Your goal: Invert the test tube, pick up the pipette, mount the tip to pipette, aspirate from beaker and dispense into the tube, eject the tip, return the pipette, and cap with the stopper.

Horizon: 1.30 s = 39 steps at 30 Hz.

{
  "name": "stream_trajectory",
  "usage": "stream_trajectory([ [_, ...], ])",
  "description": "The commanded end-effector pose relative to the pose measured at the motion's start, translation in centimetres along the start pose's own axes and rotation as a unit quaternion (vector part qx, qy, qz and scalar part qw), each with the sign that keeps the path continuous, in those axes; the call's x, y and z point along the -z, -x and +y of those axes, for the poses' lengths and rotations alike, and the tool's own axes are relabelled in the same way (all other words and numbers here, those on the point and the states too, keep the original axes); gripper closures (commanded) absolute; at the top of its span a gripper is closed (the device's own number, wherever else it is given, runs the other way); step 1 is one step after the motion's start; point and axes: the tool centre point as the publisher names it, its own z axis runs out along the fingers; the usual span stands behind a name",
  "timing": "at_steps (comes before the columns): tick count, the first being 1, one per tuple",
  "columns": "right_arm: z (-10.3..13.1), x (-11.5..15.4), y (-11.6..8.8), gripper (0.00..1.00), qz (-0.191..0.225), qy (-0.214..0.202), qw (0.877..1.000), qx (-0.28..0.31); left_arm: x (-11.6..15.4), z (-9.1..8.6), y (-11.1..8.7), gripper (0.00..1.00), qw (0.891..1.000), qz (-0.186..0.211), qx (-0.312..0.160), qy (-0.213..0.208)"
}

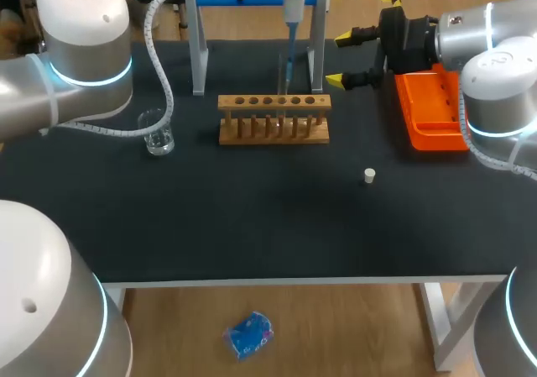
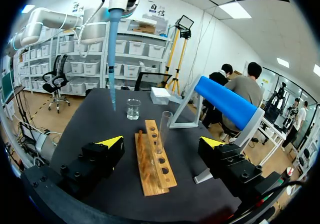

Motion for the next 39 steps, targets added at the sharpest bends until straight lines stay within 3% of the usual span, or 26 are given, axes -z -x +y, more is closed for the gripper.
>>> stream_trajectory([
  [1, 0.0, 0.0, -0.1, 0.0, 0.0, 0.0, 1.0, 0.0, 0.3, 0.7, -2.4, 1.0, 1.0, 0.0, 0.0, -0.01],
  [10, 1.9, 4.2, -3.7, 0.0, 0.074, 0.093, 0.992, -0.045, 0.4, 0.8, -5.3, 1.0, 0.999, 0.033, -0.002, -0.014],
  [14, 2.4, 5.6, -5.6, 0.0, 0.091, 0.109, 0.989, -0.03, 0.3, 1.1, -5.9, 1.0, 0.999, 0.043, 0.0, -0.006],
  [18, 2.5, 6.5, -7.8, 0.0, 0.096, 0.09, 0.991, 0.024, 0.2, 1.2, -6.3, 1.0, 0.999, 0.05, -0.003, 0.012],
  [34, 2.5, 6.5, -7.8, 0.0, 0.096, 0.09, 0.991, 0.024, 0.2, 1.2, -6.3, 1.0, 0.999, 0.05, -0.003, 0.012],
  [39, 2.2, 5.7, -8.1, 0.0, 0.098, 0.114, 0.989, 0.008, -0.2, 2.4, -7.4, 1.0, 0.998, 0.063, -0.011, 0.009],
])
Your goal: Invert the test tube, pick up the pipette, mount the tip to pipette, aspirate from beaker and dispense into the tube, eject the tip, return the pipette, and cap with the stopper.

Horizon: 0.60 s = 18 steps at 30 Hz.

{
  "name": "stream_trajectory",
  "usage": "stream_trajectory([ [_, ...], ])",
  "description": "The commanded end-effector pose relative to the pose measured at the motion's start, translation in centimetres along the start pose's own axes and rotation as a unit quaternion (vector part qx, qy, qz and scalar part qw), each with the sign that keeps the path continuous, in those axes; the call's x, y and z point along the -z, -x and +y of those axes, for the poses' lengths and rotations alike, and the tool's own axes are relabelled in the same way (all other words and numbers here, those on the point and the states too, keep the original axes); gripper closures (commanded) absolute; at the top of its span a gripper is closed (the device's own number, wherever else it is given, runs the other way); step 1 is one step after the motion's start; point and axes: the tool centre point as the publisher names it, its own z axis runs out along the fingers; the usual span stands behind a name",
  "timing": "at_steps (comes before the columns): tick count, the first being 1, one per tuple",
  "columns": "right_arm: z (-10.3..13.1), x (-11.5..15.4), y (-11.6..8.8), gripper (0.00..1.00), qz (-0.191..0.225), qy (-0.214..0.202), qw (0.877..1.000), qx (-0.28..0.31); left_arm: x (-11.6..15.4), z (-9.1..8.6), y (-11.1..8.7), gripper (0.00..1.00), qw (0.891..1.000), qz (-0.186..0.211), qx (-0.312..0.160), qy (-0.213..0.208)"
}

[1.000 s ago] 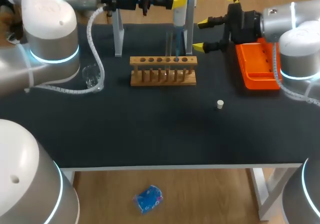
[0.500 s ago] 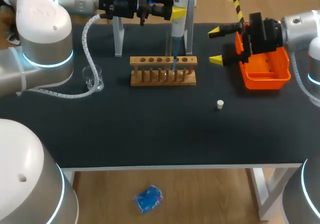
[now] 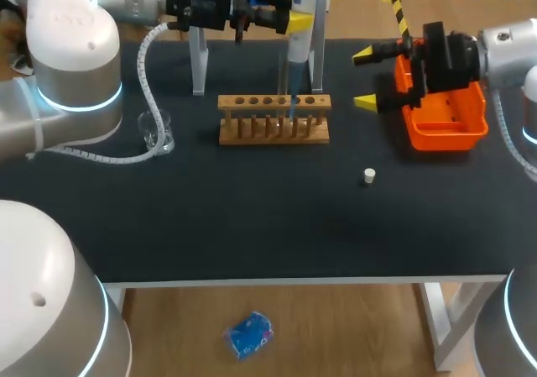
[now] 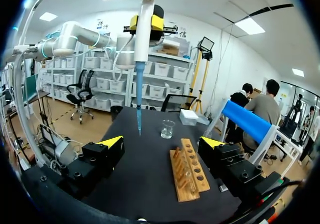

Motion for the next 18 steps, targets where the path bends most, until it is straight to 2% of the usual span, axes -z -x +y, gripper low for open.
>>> stream_trajectory([
  [1, -0.5, -0.6, -0.1, 0.0, -0.001, 0.027, 1.0, -0.004, -0.3, 1.1, -0.7, 1.0, 1.0, 0.003, -0.001, -0.007],
  [10, 1.6, -1.2, -0.9, 0.0, 0.015, 0.095, 0.995, -0.026, -0.5, 2.6, -1.7, 1.0, 1.0, -0.004, -0.002, -0.017],
  [18, 4.6, -2.3, -2.2, 0.0, 0.055, 0.121, 0.99, -0.034, -0.7, 3.8, -2.3, 1.0, 1.0, 0.007, -0.01, -0.006],
])
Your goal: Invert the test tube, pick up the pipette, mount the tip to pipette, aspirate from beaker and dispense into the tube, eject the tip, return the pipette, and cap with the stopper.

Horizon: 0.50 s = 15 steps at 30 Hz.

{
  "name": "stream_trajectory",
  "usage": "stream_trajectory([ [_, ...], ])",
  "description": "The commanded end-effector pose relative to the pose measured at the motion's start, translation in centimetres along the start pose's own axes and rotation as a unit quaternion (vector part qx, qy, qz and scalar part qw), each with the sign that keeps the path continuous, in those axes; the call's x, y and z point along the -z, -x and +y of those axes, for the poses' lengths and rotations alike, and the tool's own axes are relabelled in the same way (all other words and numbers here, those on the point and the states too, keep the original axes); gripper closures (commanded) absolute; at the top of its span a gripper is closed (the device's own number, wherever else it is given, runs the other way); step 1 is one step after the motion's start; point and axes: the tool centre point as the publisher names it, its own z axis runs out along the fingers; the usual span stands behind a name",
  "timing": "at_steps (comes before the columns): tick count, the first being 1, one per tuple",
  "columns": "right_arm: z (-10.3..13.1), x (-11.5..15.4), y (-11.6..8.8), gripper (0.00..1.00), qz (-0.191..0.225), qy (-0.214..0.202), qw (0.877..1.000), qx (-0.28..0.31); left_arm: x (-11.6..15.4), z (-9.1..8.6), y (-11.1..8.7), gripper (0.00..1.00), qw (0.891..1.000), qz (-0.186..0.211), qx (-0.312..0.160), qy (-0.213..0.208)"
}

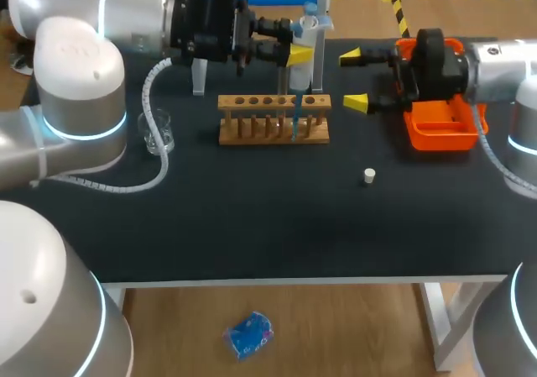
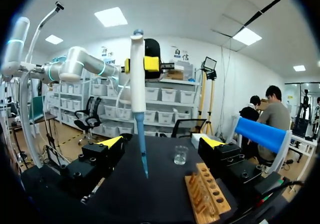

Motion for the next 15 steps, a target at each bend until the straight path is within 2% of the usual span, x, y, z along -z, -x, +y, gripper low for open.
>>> stream_trajectory([
  [1, 1.1, -0.7, 0.0, 0.0, 0.014, -0.005, 1.0, -0.007, 0.2, 0.7, -0.1, 1.0, 1.0, 0.001, 0.002, -0.002],
  [8, 2.5, -1.8, -0.8, 0.0, 0.026, 0.008, 1.0, -0.012, 0.0, 1.6, 0.1, 1.0, 1.0, 0.008, 0.01, 0.001],
  [15, 3.1, -3.5, -2.2, 0.0, 0.043, 0.018, 0.999, -0.016, -0.4, 1.6, 0.2, 1.0, 1.0, 0.012, 0.008, 0.01],
])
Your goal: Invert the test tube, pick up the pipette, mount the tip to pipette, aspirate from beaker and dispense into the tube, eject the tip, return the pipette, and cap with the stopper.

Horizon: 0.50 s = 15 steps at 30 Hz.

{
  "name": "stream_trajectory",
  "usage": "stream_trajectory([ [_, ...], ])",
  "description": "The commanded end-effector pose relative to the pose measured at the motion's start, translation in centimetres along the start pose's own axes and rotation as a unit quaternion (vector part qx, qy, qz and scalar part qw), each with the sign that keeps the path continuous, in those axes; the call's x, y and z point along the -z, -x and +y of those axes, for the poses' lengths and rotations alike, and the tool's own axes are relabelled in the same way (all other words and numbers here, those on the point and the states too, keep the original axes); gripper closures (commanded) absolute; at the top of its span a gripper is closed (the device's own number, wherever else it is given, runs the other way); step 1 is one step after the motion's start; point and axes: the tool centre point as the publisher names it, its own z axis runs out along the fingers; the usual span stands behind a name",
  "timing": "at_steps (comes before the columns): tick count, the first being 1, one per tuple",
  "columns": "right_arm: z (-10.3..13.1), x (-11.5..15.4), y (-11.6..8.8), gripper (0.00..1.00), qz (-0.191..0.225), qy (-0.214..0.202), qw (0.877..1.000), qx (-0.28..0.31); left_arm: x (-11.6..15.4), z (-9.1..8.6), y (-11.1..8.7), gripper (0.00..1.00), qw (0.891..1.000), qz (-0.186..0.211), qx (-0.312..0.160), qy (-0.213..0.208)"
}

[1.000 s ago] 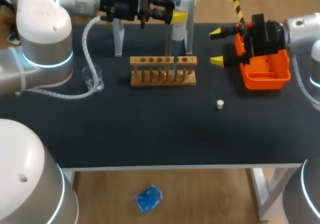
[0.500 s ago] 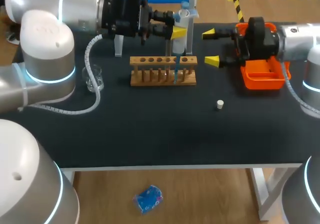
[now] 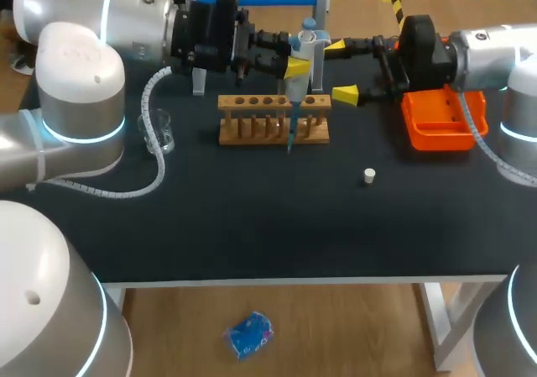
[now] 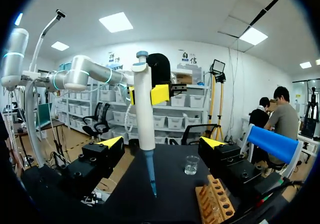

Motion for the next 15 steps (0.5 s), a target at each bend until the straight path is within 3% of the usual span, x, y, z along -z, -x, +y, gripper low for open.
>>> stream_trajectory([
  [1, 0.0, -1.1, -0.6, 0.0, 0.003, 0.004, 1.0, -0.004, -0.2, -0.1, 0.3, 1.0, 1.0, 0.002, 0.0, 0.001],
  [15, 0.7, -4.2, -1.7, 0.0, 0.043, 0.016, 0.999, -0.006, -0.2, -0.1, 0.3, 1.0, 1.0, 0.002, 0.0, 0.001],
])
